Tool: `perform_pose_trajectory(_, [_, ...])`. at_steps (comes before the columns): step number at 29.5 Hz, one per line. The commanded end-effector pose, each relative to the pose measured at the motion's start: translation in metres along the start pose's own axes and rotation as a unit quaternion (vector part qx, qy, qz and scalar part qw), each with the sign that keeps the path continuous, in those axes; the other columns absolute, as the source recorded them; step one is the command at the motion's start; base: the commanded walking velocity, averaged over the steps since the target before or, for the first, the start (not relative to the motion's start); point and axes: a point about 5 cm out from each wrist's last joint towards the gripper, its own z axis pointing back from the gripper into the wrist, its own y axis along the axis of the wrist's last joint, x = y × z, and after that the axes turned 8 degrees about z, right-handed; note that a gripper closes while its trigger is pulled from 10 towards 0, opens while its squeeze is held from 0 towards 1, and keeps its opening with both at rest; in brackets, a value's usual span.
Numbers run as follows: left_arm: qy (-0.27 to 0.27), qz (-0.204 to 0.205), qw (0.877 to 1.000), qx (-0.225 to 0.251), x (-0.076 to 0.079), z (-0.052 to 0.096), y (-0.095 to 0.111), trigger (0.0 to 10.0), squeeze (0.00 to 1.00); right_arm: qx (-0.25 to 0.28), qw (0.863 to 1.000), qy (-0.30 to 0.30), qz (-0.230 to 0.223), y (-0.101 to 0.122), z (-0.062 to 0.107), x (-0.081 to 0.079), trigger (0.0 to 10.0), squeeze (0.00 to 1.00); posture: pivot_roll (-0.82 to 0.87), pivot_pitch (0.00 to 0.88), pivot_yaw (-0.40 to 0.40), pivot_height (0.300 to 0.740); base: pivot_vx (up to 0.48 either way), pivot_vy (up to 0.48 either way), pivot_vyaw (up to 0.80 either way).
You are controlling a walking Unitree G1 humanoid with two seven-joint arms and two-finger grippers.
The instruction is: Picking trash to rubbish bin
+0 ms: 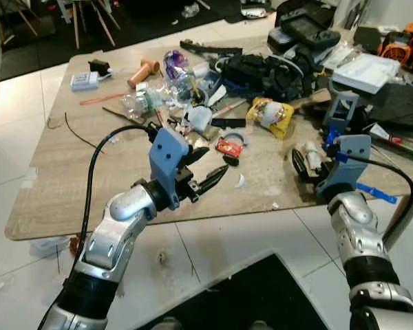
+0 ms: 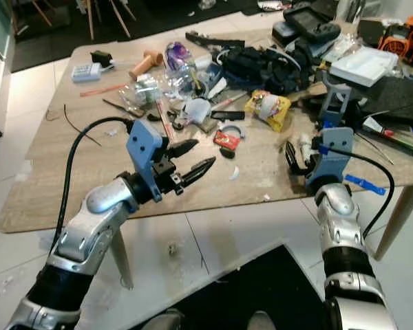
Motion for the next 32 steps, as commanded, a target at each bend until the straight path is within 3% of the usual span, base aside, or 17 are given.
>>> perform_pose_trajectory(1, [0.002,-0.013,1.0,-0.011,-0.002,0.003,0.001,10.0,0.0,-0.029,1.0,0.004,-0.003,-0.011,0.003,-0.002,10.0,0.0,0.01,0.27,0.121,0.74,0.0,0.0,0.0])
perform_pose_trajectory(25, [-0.038,0.003,0.999,-0.035,0.004,0.003,-0.003,10.0,0.0,-0.196,0.978,0.051,-0.049,-0.01,-0.014,-0.006,10.0,0.0,0.01,0.261,0.117,0.74,0.0,0.0,0.0])
perform_pose_trajectory(26, [-0.04,0.005,0.999,-0.036,0.004,0.004,-0.003,10.0,0.0,-0.212,0.974,0.05,-0.063,-0.013,-0.013,-0.006,5.7,0.0,0.01,0.26,0.117,0.74,0.0,0.0,0.0])
perform_pose_trajectory(27, [-0.04,0.005,0.999,-0.036,0.004,0.004,-0.003,10.0,0.0,-0.212,0.974,0.05,-0.063,-0.013,-0.013,-0.006,5.7,0.0,0.01,0.26,0.117,0.74,0.0,0.0,0.0])
perform_pose_trajectory(28, [-0.041,0.006,0.998,-0.037,0.005,0.004,-0.003,10.0,0.0,-0.233,0.969,0.052,-0.071,-0.016,-0.011,-0.006,4.2,0.0,0.01,0.259,0.117,0.74,0.0,0.0,0.0])
perform_pose_trajectory(29, [-0.041,0.006,0.998,-0.037,0.005,0.004,-0.003,10.0,0.0,-0.233,0.969,0.052,-0.071,-0.016,-0.011,-0.006,4.2,0.0,0.01,0.259,0.117,0.74,0.0,0.0,0.0])
perform_pose_trajectory(30, [-0.043,0.008,0.998,-0.039,0.005,0.004,-0.003,10.0,0.0,-0.252,0.963,0.052,-0.08,-0.02,-0.009,-0.007,5.3,0.0,0.01,0.257,0.118,0.74,0.0,0.0,0.0])
perform_pose_trajectory(31, [-0.043,0.008,0.998,-0.039,0.005,0.004,-0.003,10.0,0.0,-0.252,0.963,0.052,-0.08,-0.02,-0.009,-0.007,5.3,0.0,0.01,0.257,0.118,0.74,0.0,0.0,0.0])
perform_pose_trajectory(32, [-0.045,0.008,0.998,-0.04,0.005,0.003,-0.004,10.0,0.0,-0.269,0.958,0.053,-0.081,-0.023,-0.006,-0.007,6.5,0.0,0.0,0.257,0.118,0.74,0.0,0.0,0.0])
